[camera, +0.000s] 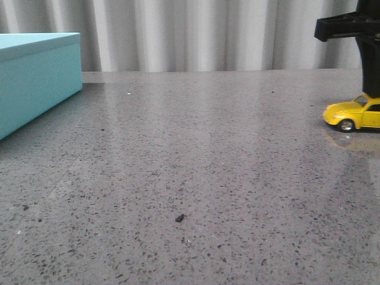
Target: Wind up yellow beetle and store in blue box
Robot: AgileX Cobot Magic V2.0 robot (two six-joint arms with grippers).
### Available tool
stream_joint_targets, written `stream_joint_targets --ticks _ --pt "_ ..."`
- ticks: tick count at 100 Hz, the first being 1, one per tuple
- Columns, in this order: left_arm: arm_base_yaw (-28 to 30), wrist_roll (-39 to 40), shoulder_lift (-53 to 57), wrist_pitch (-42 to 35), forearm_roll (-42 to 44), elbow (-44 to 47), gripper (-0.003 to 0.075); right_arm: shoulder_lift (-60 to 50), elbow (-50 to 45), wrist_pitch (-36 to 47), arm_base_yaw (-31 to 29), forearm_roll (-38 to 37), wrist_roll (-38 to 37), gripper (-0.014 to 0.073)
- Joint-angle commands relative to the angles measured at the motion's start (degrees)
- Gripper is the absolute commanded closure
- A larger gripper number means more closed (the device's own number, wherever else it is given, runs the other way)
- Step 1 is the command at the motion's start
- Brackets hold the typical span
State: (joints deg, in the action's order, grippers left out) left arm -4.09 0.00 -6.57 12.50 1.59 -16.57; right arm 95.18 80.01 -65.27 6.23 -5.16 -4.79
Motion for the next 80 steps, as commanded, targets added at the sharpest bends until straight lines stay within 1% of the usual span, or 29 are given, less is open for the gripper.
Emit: stream_joint_targets --ticks 1,15,48,67,80 --pt "-0.2 0.4 -1.3 -4.2 -0.5 -2.0 0.0741 -1.5 1.1 -1.3 -0.3 -4.4 -0.9 0.0653" --pt "-0.2 0.4 -1.3 -4.2 -0.5 -2.0 0.0741 -1.5 1.1 -2.8 -1.6 -5.4 -0.9 0.0655" --pt "-0.2 0.4 -1.3 -4.2 -0.5 -2.0 0.0741 -1.5 1.0 -4.4 -8.7 -5.5 -0.9 0.0655" --pt "-0.2 0.4 -1.3 -4.2 -0.5 -2.0 0.0741 -2.2 2.2 -3.8 -9.2 -5.7 -0.9 0.0655" --pt "-0.2 0.4 -1.3 -4.2 -0.5 -2.0 0.0741 -4.6 4.9 -3.5 -9.2 -3.8 -0.9 0.0655"
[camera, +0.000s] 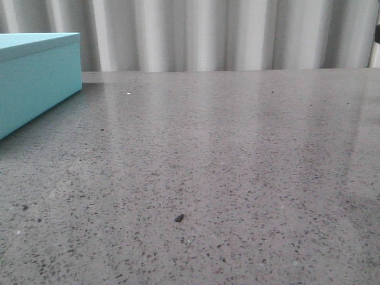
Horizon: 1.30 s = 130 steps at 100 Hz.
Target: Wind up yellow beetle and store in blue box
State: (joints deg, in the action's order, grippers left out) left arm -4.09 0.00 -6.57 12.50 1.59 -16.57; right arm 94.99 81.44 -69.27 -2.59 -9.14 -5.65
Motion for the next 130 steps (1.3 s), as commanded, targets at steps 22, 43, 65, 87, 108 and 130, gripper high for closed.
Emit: stream_joint_targets --ticks 22,43,65,87,108,130 --pt "-0.2 0.4 -1.3 -4.2 -0.5 -2.0 0.0741 -10.1 6.1 3.4 -0.4 4.0 0.0 0.0655" --pt "-0.2 0.4 -1.3 -4.2 -0.5 -2.0 0.0741 -11.1 6.1 3.8 0.6 4.8 0.4 0.0655" --pt "-0.2 0.4 -1.3 -4.2 -0.5 -2.0 0.0741 -11.1 6.1 5.1 2.8 4.8 0.4 0.0655" --pt "-0.2 0.4 -1.3 -4.2 -0.5 -2.0 0.0741 -11.1 6.1 5.7 4.6 5.0 0.4 0.0655" --pt "-0.2 0.4 -1.3 -4.2 -0.5 -2.0 0.0741 -11.1 6.1 7.3 6.9 5.1 0.4 0.0655" --pt "-0.2 0.4 -1.3 -4.2 -0.5 -2.0 0.0741 -11.1 6.1 8.7 8.1 5.2 0.4 0.0655"
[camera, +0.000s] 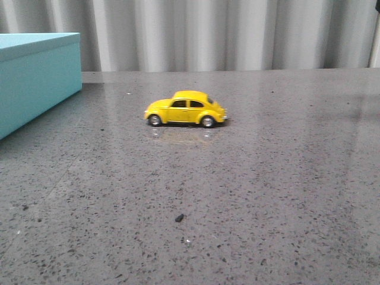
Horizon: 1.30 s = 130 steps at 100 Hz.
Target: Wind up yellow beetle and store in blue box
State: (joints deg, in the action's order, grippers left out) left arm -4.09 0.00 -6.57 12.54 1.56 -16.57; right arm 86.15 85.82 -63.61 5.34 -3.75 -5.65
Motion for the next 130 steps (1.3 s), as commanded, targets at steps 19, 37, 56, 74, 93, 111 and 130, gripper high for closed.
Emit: stream_joint_targets --ticks 19,37,56,74,93,111,130 --pt "-0.2 0.4 -1.3 -4.2 -0.5 -2.0 0.0741 -2.3 1.7 3.3 0.1 -0.2 0.4 0.0655" --pt "-0.2 0.4 -1.3 -4.2 -0.5 -2.0 0.0741 -2.3 1.7 3.3 0.1 -0.1 0.4 0.0655" --pt "-0.2 0.5 -1.3 -4.6 -3.2 -2.0 0.0741 -3.4 1.7 6.9 0.2 -0.1 0.4 0.0655" --pt "-0.2 0.5 -1.6 -4.5 -7.0 -2.2 0.0741 -7.6 1.7 12.1 1.1 0.0 0.8 0.0655" --pt "-0.2 0.5 -4.9 -4.5 -9.9 -5.3 0.0741 -12.7 1.7 15.7 2.2 0.0 0.8 0.0655" --pt "-0.2 0.5 -11.4 -2.5 -9.9 -11.0 0.0741 -16.4 1.7 16.0 3.6 0.0 0.8 0.0655" --pt "-0.2 0.4 -21.4 1.4 -9.9 -17.9 0.0741 -19.5 1.7 18.7 5.4 -0.2 1.4 0.0655"
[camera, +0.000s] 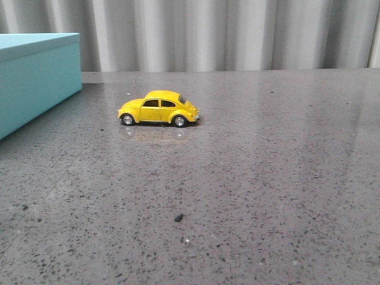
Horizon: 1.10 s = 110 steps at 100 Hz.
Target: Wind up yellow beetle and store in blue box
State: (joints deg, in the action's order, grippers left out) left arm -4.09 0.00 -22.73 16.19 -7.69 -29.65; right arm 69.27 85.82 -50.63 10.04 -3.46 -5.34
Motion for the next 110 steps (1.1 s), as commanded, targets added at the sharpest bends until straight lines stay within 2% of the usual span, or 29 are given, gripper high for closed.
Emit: stream_joint_targets --ticks 1,18,48,57,86,91,96,110 --pt "-0.2 0.4 -5.6 -2.1 -0.7 -5.0 0.0741 -2.8 1.7 5.9 0.7 -0.4 1.2 0.0655" --pt "-0.2 0.0 -14.9 -1.1 -0.7 -11.6 0.0741 -7.6 -1.3 11.0 1.8 -0.4 2.3 0.0655" --pt "-0.6 -2.7 -27.2 -0.5 -0.7 -22.5 0.0741 -18.0 -15.9 16.0 1.8 -0.5 2.4 0.0655" --pt "-2.3 -2.9 -30.3 -0.5 -0.7 -25.6 0.0741 -21.8 -21.0 17.9 1.8 -0.5 2.4 0.0655" --pt "-10.8 -12.7 -38.8 1.0 -0.7 -33.7 0.0737 -31.6 -33.0 18.9 1.8 -0.5 2.4 0.0655" --pt "-12.1 -14.9 -40.1 2.6 -0.7 -35.1 0.0711 -32.7 -34.2 18.6 1.8 -0.5 2.4 0.0655" --pt "-13.4 -16.3 -41.3 3.7 -0.7 -36.4 0.0652 -33.6 -34.7 18.3 1.8 -0.5 2.4 0.0655" --pt "-17.0 -19.1 -44.4 4.2 -0.7 -39.2 0.0365 -34.6 -34.9 17.7 1.8 -0.5 2.4 0.0655"
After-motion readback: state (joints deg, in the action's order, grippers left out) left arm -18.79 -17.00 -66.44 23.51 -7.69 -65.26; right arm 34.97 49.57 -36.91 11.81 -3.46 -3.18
